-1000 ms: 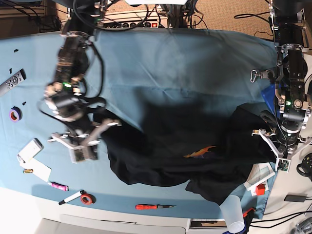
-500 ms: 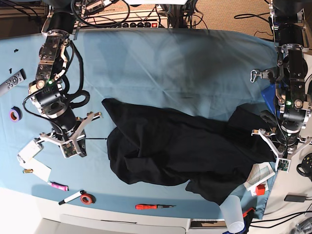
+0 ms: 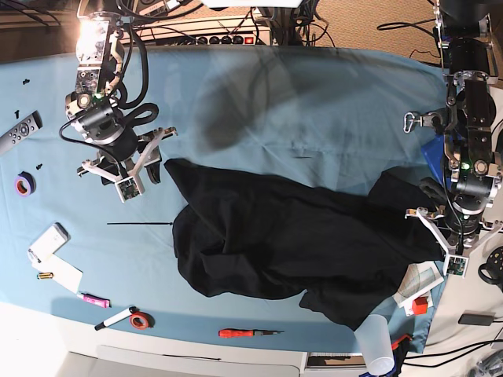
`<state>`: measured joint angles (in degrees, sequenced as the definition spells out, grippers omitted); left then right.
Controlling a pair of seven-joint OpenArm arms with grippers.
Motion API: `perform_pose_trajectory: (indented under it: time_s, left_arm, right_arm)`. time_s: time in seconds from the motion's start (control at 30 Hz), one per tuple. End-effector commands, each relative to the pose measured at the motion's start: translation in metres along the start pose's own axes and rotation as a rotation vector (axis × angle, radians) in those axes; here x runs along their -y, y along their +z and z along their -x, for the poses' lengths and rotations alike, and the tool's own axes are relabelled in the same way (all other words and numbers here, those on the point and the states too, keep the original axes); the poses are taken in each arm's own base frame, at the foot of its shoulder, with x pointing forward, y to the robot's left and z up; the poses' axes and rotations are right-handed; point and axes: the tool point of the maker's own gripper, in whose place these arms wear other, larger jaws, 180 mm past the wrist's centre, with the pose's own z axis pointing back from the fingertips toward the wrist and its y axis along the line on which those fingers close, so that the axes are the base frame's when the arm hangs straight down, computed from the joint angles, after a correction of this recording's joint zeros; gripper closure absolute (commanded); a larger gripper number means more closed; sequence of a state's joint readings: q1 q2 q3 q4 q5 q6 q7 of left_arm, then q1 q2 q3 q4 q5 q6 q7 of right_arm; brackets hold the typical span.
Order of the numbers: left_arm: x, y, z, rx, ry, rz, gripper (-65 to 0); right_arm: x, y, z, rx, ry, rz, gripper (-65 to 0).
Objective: Layout the t-shirt on the table in an organized manner, then fold the t-shirt properly
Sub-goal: 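Lift the shirt with both grippers and swing it up off the table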
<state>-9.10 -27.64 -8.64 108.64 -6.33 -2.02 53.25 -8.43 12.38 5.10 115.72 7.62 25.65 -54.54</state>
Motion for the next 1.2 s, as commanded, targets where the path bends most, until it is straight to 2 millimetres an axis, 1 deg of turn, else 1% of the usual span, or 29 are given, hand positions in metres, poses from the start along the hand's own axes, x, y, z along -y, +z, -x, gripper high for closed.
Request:
perform_pose_trajectory:
  time_s: [0.0, 0.07, 0.13, 0.2, 0.3, 0.4, 0.47, 0.57, 0.73, 0.8, 0.87, 0.97, 1.0, 1.03, 1.1, 1.13, 1.17]
  left_arm:
    - [-0.01, 0.003, -0.017, 0.056, -0.002, -0.027, 0.0]
    - [-0.009, 0.003, -0.017, 0.057, 0.003, -0.022, 0.0]
    - [-0.006, 0.002, -0.017, 0.057, 0.009, -0.018, 0.0]
    - [-0.003, 0.002, -0.017, 0.057, 0.017, -0.011, 0.0]
    - [0.003, 0.002, -0.017, 0.059, 0.03, 0.0, 0.0]
    - [0.008, 0.001, -0.017, 0.059, 0.043, 0.011, 0.0]
    - [0.01, 0.001, -0.018, 0.066, 0.048, 0.014, 0.0]
    - [0.011, 0.001, -0.018, 0.067, 0.052, 0.017, 0.0]
    - [0.011, 0.001, -0.019, 0.067, 0.053, 0.017, 0.0]
    - [0.011, 0.001, -0.019, 0.067, 0.053, 0.017, 0.0]
    - [0.011, 0.001, -0.019, 0.067, 0.052, 0.017, 0.0]
    - [0.011, 0.001, -0.018, 0.066, 0.052, 0.017, 0.0]
    - [0.011, 0.001, -0.018, 0.066, 0.052, 0.017, 0.0]
    - [0.011, 0.001, -0.018, 0.067, 0.052, 0.017, 0.0]
    - [0.011, 0.001, -0.018, 0.067, 0.052, 0.017, 0.0]
    - [0.011, 0.001, -0.018, 0.066, 0.052, 0.017, 0.0]
    - [0.011, 0.001, -0.018, 0.066, 0.052, 0.016, 0.0]
  right_arm:
    - [0.005, -0.001, -0.009, 0.046, -0.002, 0.009, -24.9]
    - [0.005, -0.012, -0.001, 0.04, -0.024, -0.004, -24.9]
    - [0.007, -0.027, 0.013, -0.003, -0.054, -0.016, -24.9]
    - [0.01, -0.04, 0.021, -0.032, -0.084, -0.029, -24.9]
    - [0.009, -0.052, 0.016, -0.008, -0.101, -0.069, -24.9]
    - [-0.002, -0.053, 0.01, 0.005, -0.095, -0.144, -24.9]
    - [-0.012, -0.052, 0.012, -0.007, -0.101, -0.195, -24.9]
    - [-0.018, -0.053, 0.017, -0.04, -0.108, -0.206, -24.9]
    - [-0.031, -0.056, 0.017, -0.029, -0.134, -0.231, -24.9]
    - [-0.042, -0.062, 0.025, -0.053, -0.144, -0.26, -24.9]
    - [-0.052, -0.07, 0.042, -0.101, -0.142, -0.282, -24.9]
    - [-0.058, -0.078, 0.065, -0.161, -0.137, -0.284, -24.6]
    - [-0.058, -0.078, 0.067, -0.17, -0.138, -0.285, -23.0]
    - [-0.057, -0.077, 0.068, -0.18, -0.139, -0.282, -18.7]
    - [-0.055, -0.075, 0.064, -0.183, -0.145, -0.274, -5.3]
    - [-0.053, -0.073, 0.059, -0.178, -0.141, -0.266, 0.0]
    - [-0.05, -0.07, 0.05, -0.156, -0.129, -0.257, 0.0]
